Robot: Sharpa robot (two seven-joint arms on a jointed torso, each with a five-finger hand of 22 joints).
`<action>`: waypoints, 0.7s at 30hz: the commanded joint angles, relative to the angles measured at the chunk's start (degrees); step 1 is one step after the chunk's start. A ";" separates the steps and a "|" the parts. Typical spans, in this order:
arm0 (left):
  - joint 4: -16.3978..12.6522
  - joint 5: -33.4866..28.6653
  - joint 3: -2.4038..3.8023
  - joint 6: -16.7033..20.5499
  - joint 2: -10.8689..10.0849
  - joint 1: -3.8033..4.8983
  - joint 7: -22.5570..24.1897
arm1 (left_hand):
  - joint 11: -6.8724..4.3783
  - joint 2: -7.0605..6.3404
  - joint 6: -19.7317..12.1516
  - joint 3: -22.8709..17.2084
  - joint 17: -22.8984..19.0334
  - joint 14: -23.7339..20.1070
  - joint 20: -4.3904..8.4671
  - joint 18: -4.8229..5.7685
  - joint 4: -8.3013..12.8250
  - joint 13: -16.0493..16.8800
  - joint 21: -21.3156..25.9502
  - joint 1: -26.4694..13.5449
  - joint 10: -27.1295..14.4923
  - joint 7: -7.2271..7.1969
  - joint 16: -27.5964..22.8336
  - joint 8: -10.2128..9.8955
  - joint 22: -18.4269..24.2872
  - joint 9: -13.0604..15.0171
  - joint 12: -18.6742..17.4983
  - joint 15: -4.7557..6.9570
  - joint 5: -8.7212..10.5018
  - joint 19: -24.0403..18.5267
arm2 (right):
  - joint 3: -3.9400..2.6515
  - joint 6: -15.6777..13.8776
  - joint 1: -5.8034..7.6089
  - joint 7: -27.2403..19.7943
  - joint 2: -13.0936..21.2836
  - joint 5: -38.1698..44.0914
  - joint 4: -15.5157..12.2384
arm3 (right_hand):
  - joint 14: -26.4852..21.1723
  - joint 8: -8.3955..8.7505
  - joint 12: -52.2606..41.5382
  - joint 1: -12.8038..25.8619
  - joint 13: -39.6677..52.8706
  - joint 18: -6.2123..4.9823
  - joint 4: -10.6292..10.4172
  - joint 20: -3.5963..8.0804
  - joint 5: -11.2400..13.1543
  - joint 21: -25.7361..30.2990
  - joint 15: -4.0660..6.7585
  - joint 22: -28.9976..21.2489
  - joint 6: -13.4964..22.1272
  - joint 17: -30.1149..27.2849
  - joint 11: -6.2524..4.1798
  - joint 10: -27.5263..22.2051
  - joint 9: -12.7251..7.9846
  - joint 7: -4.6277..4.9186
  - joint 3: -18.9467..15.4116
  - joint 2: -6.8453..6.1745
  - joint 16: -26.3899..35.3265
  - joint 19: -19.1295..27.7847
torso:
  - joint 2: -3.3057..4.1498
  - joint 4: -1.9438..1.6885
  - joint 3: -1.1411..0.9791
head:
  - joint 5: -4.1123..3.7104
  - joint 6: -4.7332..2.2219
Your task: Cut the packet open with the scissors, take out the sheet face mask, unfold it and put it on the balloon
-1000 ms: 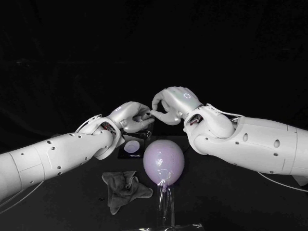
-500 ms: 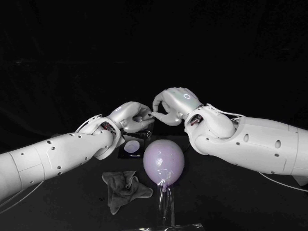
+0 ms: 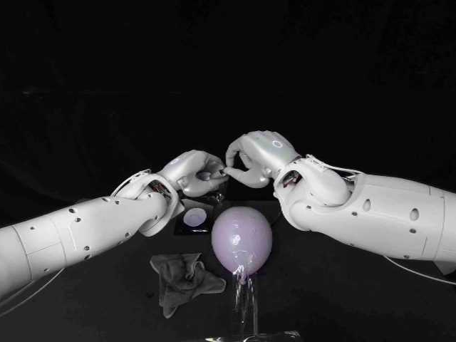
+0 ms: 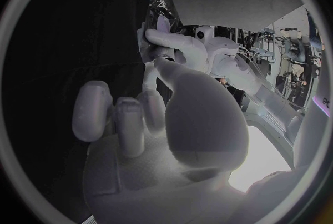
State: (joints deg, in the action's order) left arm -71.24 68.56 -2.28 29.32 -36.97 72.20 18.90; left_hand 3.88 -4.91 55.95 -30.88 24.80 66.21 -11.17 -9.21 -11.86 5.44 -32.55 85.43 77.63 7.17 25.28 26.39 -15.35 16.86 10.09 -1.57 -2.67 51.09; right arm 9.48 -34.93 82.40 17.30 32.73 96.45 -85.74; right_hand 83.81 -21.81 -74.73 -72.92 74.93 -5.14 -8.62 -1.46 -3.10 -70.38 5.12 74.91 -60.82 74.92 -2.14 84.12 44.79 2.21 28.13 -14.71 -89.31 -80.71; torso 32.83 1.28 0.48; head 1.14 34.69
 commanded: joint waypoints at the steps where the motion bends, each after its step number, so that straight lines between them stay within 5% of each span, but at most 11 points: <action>1: -0.24 -0.54 0.18 0.16 0.18 0.21 0.76 | -0.39 0.05 0.27 -0.10 0.04 -0.25 0.11 -1.00 0.26 0.10 -0.18 0.40 0.47 0.03 0.38 0.17 -0.04 5.64 0.31 -0.01 -0.18 -0.32 | 0.07 1.85 -0.11 -1.64 0.05 -0.08 -0.09 | 5.87 1.11 0.67 0.18 6.06 0.82 -0.01 0.07 0.24 0.56 -0.14 3.87 1.28 13.64 0.46 1.75 -0.42 0.42 -0.38 0.17 -0.03 0.46 | -0.01 -0.04 0.03 | -0.06 -0.02; 7: -0.26 -0.55 0.18 0.17 0.21 0.21 0.82 | -0.39 0.05 0.27 -0.10 0.04 -0.25 0.11 -1.00 0.26 0.10 -0.18 0.40 0.47 0.03 0.38 0.17 -0.04 5.64 0.31 -0.01 -0.18 -0.32 | 0.07 2.32 -0.11 -2.81 0.19 -0.34 -0.10 | 5.81 3.29 1.64 -0.11 5.63 0.76 0.00 -0.38 0.27 1.21 -0.81 3.65 3.05 13.41 1.32 1.33 -1.46 1.47 -0.85 0.10 0.09 0.75 | 0.06 -0.05 0.04 | 0.02 -0.04; 21: -0.15 -0.57 0.18 0.17 0.20 0.21 0.85 | -0.38 0.07 0.25 -0.12 0.07 -0.28 0.11 -0.99 0.27 0.11 -0.26 0.41 0.47 0.04 0.43 0.19 -0.09 5.70 0.34 -0.02 -0.18 -0.38 | 0.08 1.70 -0.11 -4.51 0.87 -0.68 -0.70 | 5.83 3.85 1.76 -0.19 5.59 0.78 -0.10 -0.58 0.29 1.23 -1.05 3.69 3.11 13.50 1.56 1.27 -1.77 1.71 -0.91 0.39 0.05 0.74 | -0.01 -0.03 0.02 | 0.00 -0.02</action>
State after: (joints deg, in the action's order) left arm -71.24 68.53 -2.26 29.32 -36.93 72.21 19.02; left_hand 3.88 -4.92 55.93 -30.88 24.83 66.14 -11.17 -9.21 -11.86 5.50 -32.55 85.43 77.63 7.17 25.51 26.19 -15.39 16.86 10.27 -1.66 -2.64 51.09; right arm 9.52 -34.05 82.38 14.20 33.58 95.56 -86.25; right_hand 84.01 -18.32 -73.16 -72.91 74.94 -5.13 -8.70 -1.97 -3.11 -69.30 4.48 74.95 -58.12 74.90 -1.05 83.99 43.03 3.88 27.43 -14.70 -88.87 -80.19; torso 32.87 1.23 0.52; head 1.18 34.72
